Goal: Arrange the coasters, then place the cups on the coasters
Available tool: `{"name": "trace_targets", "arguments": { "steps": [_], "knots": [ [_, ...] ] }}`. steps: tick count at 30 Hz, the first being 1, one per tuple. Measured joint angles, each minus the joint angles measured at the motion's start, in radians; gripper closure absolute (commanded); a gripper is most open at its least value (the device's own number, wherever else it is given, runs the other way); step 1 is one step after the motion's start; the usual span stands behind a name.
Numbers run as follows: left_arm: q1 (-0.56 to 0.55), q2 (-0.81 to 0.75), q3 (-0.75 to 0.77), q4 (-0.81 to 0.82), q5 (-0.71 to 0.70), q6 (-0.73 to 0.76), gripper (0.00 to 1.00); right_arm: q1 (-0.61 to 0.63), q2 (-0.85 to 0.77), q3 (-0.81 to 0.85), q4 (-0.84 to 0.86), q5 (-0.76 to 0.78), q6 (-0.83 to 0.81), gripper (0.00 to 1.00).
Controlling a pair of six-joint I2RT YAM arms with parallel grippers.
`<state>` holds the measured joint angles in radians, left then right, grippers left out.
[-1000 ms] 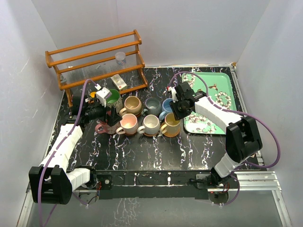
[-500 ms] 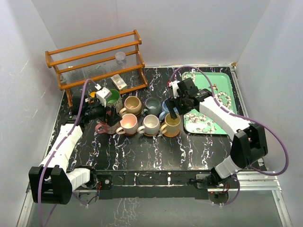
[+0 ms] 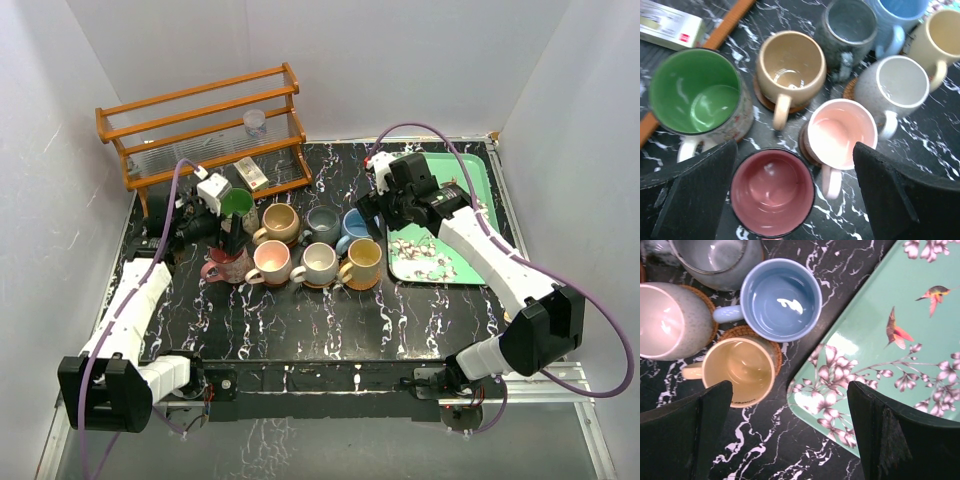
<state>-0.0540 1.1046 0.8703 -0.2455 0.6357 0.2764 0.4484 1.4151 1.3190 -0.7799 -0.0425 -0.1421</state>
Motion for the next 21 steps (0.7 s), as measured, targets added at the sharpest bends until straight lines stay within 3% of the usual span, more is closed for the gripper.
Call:
{"name": "trace_targets", "arguments": {
  "steps": [13, 21],
  "knots": [
    [0.0, -0.012, 0.188, -0.028, -0.464, -0.012, 0.01, -0.118, 0.0, 0.017, 0.011, 0.103, -0.043, 0.02],
    [0.0, -0.035, 0.215, -0.046, -0.581, 0.136, 0.01, -0.325, 0.089, 0.221, 0.034, 0.096, 0.021, 0.02]
  ]
}}
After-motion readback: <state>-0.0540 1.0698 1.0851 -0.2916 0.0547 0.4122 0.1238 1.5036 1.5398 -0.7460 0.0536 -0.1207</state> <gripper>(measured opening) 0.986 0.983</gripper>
